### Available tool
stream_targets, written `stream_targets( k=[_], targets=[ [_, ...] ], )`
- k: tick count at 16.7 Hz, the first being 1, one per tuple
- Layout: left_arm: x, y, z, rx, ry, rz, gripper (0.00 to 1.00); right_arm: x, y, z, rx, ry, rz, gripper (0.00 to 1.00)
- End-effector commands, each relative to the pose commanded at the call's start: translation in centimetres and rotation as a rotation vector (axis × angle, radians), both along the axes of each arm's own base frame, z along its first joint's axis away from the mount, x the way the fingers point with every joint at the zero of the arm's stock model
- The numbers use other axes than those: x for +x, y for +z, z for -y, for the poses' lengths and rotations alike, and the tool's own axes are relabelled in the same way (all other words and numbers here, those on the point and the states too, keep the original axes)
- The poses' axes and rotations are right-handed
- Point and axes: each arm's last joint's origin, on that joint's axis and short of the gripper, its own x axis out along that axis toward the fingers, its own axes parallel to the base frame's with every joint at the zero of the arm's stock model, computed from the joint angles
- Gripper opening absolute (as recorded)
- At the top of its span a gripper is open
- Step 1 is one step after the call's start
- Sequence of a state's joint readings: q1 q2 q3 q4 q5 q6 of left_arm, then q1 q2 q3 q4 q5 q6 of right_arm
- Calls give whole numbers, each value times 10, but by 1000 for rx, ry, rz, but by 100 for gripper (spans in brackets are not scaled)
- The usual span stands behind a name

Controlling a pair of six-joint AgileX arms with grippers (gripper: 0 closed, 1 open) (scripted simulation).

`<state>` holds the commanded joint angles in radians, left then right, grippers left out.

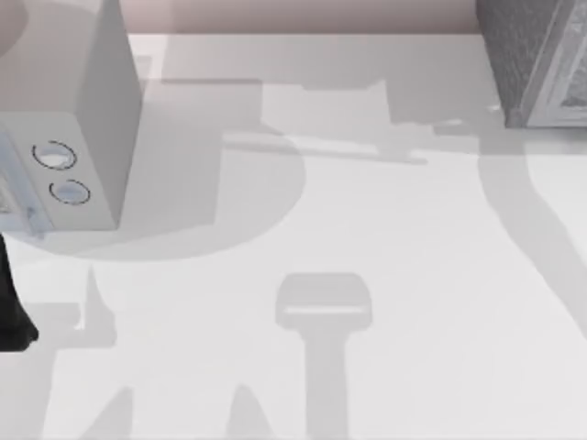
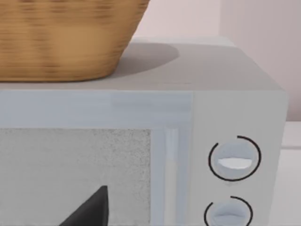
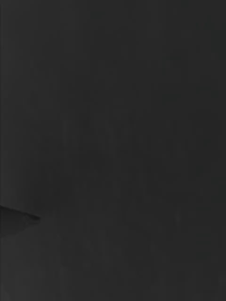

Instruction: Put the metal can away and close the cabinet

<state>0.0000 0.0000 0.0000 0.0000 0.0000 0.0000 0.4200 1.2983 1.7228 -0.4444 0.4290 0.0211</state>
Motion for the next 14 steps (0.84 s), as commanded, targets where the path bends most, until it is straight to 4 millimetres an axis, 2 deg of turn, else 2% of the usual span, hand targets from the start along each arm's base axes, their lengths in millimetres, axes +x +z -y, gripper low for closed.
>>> stream_targets(
  k=[5, 6, 7, 9, 12, 14],
  targets=[
    [0, 0, 0, 0, 0, 0, 100, -4, 1, -4, 2, 0, 6, 100],
    [0, 0, 0, 0, 0, 0, 100, -11, 7, 6, -2, -43, 25, 100],
    [0, 0, 0, 0, 0, 0, 100, -10, 8, 7, -1, -42, 28, 100],
    [0, 0, 0, 0, 0, 0, 100, 1, 10, 8, 2, -42, 35, 100],
    [0, 0, 0, 0, 0, 0, 100, 33, 6, 5, -6, -43, 17, 100],
    [0, 0, 0, 0, 0, 0, 100, 39, 7, 7, -2, -43, 25, 100]
  ],
)
